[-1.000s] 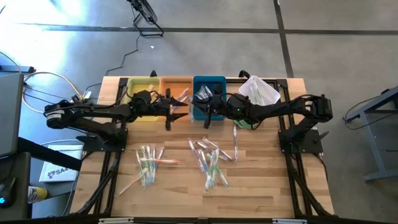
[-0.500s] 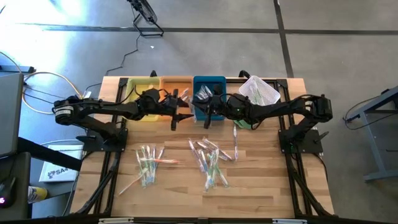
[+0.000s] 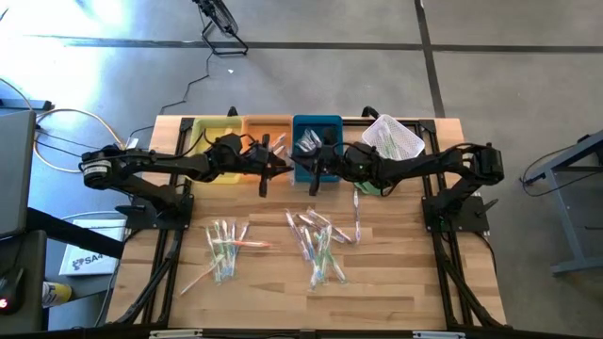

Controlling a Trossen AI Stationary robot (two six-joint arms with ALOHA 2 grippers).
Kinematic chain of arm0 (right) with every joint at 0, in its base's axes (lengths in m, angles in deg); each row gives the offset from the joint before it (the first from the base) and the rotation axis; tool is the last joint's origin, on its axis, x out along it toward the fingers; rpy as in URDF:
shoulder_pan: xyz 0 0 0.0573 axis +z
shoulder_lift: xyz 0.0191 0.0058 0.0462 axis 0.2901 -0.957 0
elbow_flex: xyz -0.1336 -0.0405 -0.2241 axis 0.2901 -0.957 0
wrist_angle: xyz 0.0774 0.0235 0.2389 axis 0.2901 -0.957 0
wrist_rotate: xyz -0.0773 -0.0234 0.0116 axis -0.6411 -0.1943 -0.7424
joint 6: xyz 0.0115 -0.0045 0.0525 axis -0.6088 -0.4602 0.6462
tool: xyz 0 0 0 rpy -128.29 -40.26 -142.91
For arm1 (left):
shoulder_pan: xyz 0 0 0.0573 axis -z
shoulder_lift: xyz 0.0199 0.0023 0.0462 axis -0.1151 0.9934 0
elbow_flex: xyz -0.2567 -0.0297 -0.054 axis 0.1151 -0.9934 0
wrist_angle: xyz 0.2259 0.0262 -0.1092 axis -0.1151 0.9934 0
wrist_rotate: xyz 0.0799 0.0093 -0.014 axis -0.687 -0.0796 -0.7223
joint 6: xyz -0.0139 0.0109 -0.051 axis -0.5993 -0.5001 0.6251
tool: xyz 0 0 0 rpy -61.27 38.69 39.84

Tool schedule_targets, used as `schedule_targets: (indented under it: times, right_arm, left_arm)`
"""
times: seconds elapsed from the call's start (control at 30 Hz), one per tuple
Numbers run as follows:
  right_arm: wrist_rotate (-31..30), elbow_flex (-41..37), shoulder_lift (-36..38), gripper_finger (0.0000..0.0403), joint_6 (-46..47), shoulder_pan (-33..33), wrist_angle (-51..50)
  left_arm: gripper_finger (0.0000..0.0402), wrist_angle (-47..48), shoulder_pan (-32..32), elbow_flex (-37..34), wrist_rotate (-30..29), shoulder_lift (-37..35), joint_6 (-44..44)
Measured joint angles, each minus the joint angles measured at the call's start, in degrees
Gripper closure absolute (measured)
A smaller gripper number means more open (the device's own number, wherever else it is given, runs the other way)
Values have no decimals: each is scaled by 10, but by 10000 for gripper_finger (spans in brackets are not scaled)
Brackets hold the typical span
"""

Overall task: Pick & Place Toothbrushes
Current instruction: Put the blue toothbrush into the orange bin

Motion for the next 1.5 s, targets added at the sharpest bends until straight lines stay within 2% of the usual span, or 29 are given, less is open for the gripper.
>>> schedule_targets:
  times: [0.17,0.67,0.8,1.0,1.2,1.37,1.5]
  right_arm:
    - [39,0,0,399,0,-1,-9]
    - [49,0,0,390,14,0,-8]
    - [56,0,3,352,18,1,-15]
    - [45,-1,25,251,-1,14,-52]
    - [-49,0,68,169,-10,31,-84]
    - [-143,0,108,140,-19,37,-171]
    - [-164,0,117,139,16,37,-227]
  left_arm:
    - [389,11,0,0,2,0,-26]
    - [389,10,0,0,8,0,-54]
    - [389,8,0,0,12,-2,-54]
    - [389,8,0,0,12,-2,-57]
    - [389,8,-6,0,13,-4,-59]
    - [389,66,-54,0,31,-44,-72]
    - [389,131,-117,0,34,-94,-74]
